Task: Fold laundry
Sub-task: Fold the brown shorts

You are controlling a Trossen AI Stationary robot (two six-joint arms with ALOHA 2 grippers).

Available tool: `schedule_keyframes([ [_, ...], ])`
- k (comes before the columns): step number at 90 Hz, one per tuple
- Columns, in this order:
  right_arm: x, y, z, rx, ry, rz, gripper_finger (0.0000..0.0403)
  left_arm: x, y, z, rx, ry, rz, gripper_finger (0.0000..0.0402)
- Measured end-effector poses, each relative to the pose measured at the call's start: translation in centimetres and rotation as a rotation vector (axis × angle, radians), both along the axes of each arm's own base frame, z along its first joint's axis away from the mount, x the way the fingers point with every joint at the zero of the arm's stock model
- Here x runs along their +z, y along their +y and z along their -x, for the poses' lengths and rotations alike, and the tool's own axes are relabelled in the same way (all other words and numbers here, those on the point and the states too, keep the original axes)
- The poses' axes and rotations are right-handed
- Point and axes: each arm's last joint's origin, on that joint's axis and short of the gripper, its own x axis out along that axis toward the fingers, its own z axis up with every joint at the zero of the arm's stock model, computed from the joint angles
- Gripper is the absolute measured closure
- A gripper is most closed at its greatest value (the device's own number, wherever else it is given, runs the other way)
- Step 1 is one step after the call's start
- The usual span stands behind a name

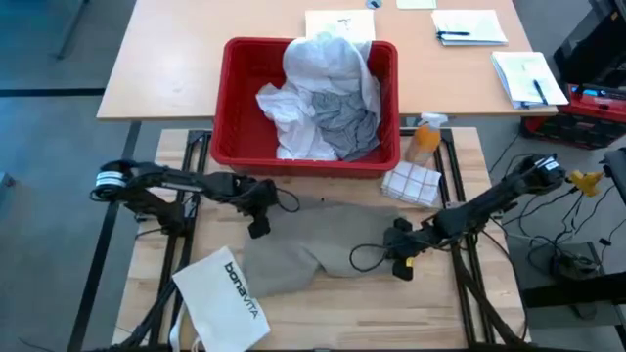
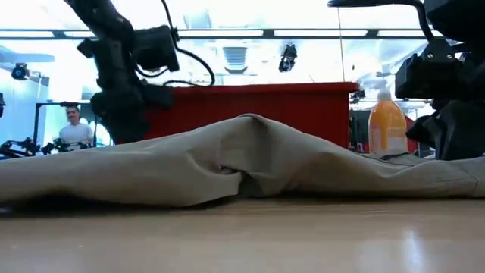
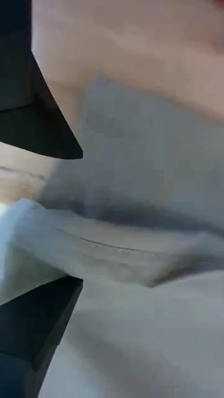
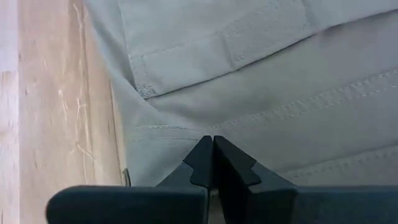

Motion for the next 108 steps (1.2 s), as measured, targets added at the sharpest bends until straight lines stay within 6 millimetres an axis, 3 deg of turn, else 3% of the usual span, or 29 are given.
schedule_keyframes([
  [8, 0.0, 0.1, 0.0, 0.035, 0.000, -0.020, 0.0403, 0.0, 0.1, -0.4, -0.006, 0.004, 0.000, 0.0157],
  [21, -0.1, 0.9, 0.1, 0.147, 0.027, -0.070, 0.0403, 1.2, 0.0, -0.7, -0.011, -0.033, 0.026, 0.0343],
  [26, -0.1, 1.3, 0.3, 0.175, 0.031, -0.075, 0.0403, 1.8, -0.1, -0.7, -0.013, -0.059, 0.074, 0.0381],
  [46, -0.4, 2.7, 0.9, 0.264, 0.042, -0.079, 0.0403, 3.2, -2.0, -0.4, -0.044, -0.067, 0.239, 0.0397],
  [61, 0.3, 4.4, 1.3, 0.421, 0.011, -0.064, 0.0403, 3.8, -5.4, -0.6, -0.133, -0.076, 0.378, 0.0401],
  [73, 0.8, 4.8, 1.4, 0.423, 0.025, -0.013, 0.0403, 5.6, -8.0, -1.4, -0.239, -0.135, 0.417, 0.0401],
  [91, 5.8, 5.6, 0.0, 0.403, -0.182, -0.042, 0.0403, 9.1, -8.5, -2.7, -0.266, -0.242, 0.389, 0.0401],
  [108, 8.9, 3.3, -0.4, 0.155, -0.349, 0.280, 0.0400, 9.5, -8.2, -2.8, -0.253, -0.250, 0.359, 0.0401],
])
